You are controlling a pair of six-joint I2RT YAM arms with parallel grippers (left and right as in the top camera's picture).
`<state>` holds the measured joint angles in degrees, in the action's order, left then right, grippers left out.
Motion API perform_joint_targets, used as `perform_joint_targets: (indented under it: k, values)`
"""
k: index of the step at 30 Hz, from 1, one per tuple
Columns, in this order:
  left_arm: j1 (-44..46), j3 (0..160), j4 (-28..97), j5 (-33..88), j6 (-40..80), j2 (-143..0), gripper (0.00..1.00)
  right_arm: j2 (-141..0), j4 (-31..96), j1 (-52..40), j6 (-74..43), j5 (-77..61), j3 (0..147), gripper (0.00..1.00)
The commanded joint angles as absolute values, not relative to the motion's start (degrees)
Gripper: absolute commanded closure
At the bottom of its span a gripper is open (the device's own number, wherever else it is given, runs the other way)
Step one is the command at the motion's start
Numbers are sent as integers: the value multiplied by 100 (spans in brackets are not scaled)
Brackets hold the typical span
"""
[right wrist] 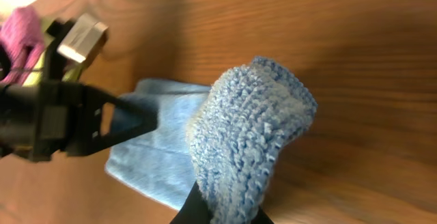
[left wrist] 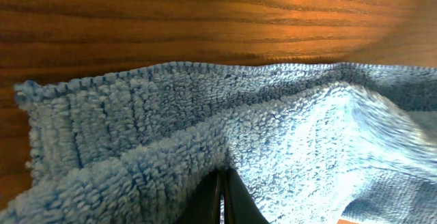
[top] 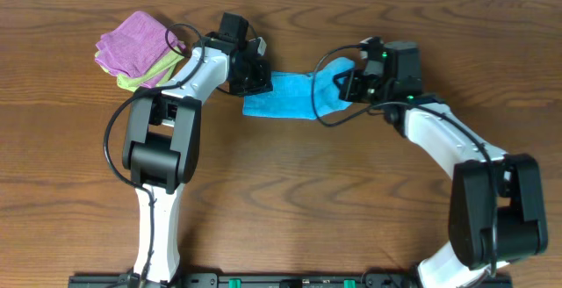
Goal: Fold the cloth
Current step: 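Lift the strip's right end with the right gripper and fold it leftward, then press the folded end down and open the right gripper over the cloth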
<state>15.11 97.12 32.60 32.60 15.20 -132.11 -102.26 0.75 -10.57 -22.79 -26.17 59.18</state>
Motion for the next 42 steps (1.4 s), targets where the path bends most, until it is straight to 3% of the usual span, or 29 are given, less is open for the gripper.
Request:
perform_joint_targets:
  k: [1, 27, 42]
  values:
    - [1498, 9758, 3317, 3116, 1549, -13297, 94, -10125, 58, -1306, -2228, -2648, 6128, 99]
    - [1470, 10189, 3568, 3269, 1525, -13128, 94, -10912, 119, -2084, -2268, -2117, 7083, 99]
    - [729, 10189, 3778, 3234, 1494, -12042, 94, -11524, 58, -2543, -2272, -1820, 7454, 99]
